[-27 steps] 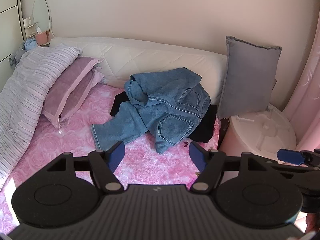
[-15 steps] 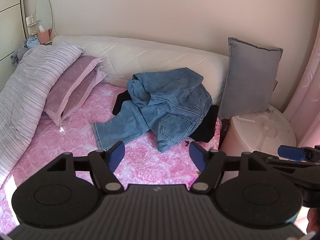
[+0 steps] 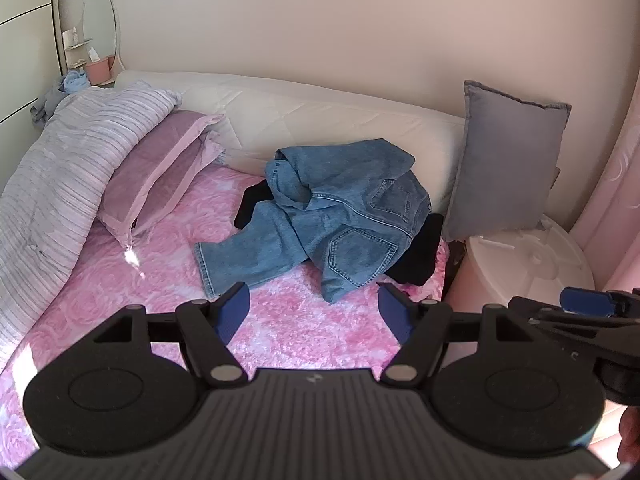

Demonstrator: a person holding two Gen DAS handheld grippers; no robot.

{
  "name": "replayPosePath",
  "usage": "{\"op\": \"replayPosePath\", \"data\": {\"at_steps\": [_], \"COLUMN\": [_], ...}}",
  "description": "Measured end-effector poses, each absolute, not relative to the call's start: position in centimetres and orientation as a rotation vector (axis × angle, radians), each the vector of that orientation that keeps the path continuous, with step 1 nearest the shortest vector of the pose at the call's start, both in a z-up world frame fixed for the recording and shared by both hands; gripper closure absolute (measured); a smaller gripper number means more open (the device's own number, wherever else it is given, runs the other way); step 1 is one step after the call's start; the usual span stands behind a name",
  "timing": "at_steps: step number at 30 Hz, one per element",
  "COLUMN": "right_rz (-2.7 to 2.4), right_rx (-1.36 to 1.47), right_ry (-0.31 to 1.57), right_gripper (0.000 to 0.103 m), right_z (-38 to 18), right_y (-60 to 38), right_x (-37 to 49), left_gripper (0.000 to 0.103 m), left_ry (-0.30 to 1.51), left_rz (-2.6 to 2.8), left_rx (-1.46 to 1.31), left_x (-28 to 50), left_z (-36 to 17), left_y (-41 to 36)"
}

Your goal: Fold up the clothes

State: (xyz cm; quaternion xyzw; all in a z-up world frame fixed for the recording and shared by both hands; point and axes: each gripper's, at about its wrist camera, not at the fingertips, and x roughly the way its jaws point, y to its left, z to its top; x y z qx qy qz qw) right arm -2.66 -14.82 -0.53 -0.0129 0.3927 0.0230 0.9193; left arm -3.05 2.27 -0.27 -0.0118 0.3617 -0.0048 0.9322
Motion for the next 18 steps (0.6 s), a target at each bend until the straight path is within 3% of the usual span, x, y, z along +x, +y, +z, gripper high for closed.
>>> {"op": "replayPosePath", "data": {"at_steps": [18], "right_rz": [0.035], "right_rx": [-0.019], "right_ry": [0.796], "right_gripper": [0.048], "right_z": [-0.56], "right_y": [-14.81], "right_x": [-3.32], "left_gripper": [0.035], "left_ry": [0.738], "left_rz": [-0.031], "left_rx": [-0.022], "left_x": [-3.5], "left_z": [-0.13], "left_y": [2.43]}}
